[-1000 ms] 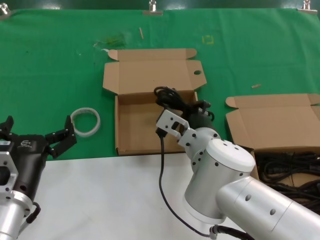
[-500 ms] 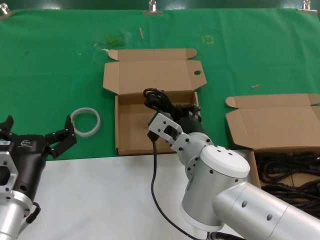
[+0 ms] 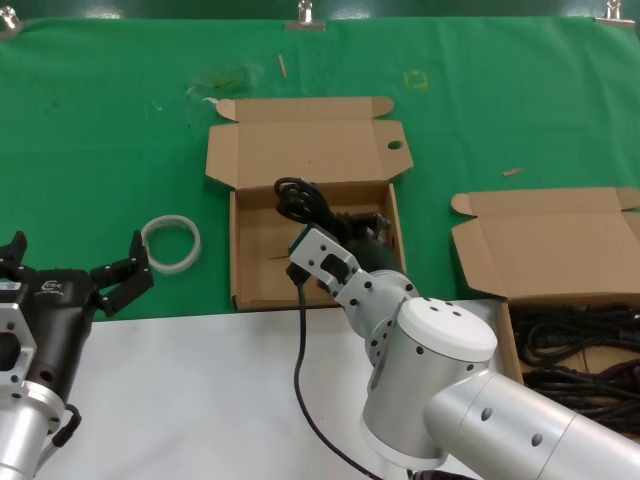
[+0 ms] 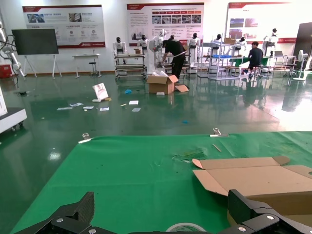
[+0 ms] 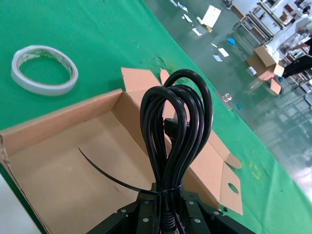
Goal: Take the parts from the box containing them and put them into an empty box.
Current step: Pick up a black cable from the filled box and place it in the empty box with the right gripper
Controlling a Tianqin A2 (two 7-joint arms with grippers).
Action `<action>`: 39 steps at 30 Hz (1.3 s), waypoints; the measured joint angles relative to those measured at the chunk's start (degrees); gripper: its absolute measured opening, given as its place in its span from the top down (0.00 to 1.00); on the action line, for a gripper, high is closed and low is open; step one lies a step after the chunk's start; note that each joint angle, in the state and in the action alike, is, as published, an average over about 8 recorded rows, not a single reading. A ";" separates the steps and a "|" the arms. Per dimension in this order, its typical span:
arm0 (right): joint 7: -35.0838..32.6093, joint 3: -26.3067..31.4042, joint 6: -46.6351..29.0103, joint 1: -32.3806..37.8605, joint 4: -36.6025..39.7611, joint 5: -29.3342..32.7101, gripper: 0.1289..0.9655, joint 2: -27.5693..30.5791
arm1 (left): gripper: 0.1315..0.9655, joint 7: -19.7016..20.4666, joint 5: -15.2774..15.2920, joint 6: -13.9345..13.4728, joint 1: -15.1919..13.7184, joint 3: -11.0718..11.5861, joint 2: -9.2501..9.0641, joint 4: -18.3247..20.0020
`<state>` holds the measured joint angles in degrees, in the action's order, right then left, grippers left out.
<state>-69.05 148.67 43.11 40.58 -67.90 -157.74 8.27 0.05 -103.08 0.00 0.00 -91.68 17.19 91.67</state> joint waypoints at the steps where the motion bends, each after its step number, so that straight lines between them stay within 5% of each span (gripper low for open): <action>1: 0.36 0.11 -0.25 0.05 0.07 0.00 0.91 0.00 | 0.00 0.00 0.00 0.00 0.00 0.00 0.00 0.00; 25: 5.16 -0.10 -4.43 -0.29 1.47 0.00 0.90 0.00 | 0.00 0.00 0.00 0.00 0.00 0.00 0.00 0.00; 39: 5.16 -0.10 -4.43 -0.29 1.47 0.00 0.71 0.00 | 0.00 -0.01 0.00 0.00 0.00 0.00 0.00 0.00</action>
<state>-63.89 148.58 38.68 40.28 -66.43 -157.74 8.27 0.05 -103.08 0.00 0.00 -91.68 17.19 91.67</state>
